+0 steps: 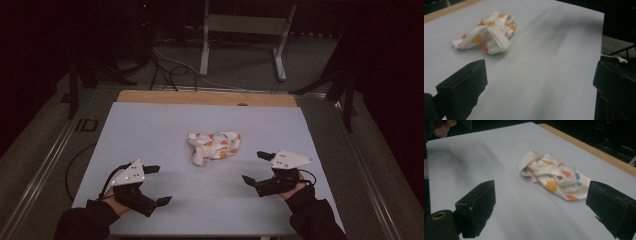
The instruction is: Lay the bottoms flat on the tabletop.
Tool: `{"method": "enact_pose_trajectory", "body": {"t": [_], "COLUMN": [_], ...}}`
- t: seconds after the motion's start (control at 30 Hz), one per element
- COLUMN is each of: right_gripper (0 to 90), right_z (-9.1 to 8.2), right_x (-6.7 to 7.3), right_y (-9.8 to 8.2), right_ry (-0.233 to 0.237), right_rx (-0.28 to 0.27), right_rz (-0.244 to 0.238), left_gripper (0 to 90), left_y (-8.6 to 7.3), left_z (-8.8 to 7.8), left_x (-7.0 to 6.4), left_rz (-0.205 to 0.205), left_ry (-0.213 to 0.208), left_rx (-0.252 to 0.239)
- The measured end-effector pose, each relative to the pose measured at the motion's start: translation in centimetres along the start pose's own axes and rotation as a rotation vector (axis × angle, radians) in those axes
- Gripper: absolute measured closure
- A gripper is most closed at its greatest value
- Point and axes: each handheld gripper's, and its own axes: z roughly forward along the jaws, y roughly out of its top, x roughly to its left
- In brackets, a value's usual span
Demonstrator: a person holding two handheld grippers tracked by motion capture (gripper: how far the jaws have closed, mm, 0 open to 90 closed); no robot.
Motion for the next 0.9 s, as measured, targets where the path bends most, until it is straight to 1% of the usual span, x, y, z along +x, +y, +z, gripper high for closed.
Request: {"method": "enact_pose_trajectory", "body": {"t": [0.1,0.27,0.3,0.37,0.47,0.53,0.63,0.7,0.8,0.87,0.9], "right_gripper": [9.1,9.1,9.1,9.1,9.1,9.1,9.1,9.1,9.1,9.1,9.1], "right_z": [0.2,0.7,0.9,1.3,1.8,2.1,2.6,3.0,3.6,4.1,4.3], "right_x": [-0.3,-0.8,-0.9,-1.1,-1.3,-1.5,-1.9,-2.1,-2.2,-2.4,-2.4], "right_y": [0.4,1.1,1.2,1.3,1.4,1.6,1.8,2.0,2.1,2.1,2.1], "right_ry": [-0.009,-0.031,-0.038,-0.037,-0.047,-0.061,-0.079,-0.101,-0.127,-0.146,-0.165], "right_rx": [0.001,0.001,0.001,-0.004,-0.002,0.004,0.003,0.007,0.003,-0.002,0.006], "right_rz": [-0.002,-0.002,0.001,0.01,0.008,0.01,0.015,0.017,0.035,0.059,0.066], "left_gripper": [0.0,0.0,0.0,0.0,0.0,0.0,0.0,0.0,0.0,0.0,0.0], "left_y": [0.5,1.1,1.2,1.4,1.7,1.8,2.1,2.3,2.7,3.0,3.0], "left_z": [0.3,0.7,0.9,1.2,1.7,2.0,2.5,2.9,3.3,3.8,3.9], "left_x": [0.3,0.8,0.9,1.0,1.3,1.5,1.7,1.8,2.0,2.2,2.2], "left_rz": [0.006,-0.002,-0.003,-0.008,-0.013,-0.023,-0.023,-0.023,-0.029,-0.027,-0.028], "left_ry": [0.007,0.018,0.022,0.026,0.034,0.039,0.044,0.047,0.046,0.061,0.065], "left_rx": [0.008,0.008,0.011,0.017,0.029,0.031,0.039,0.042,0.029,0.031,0.031]}}
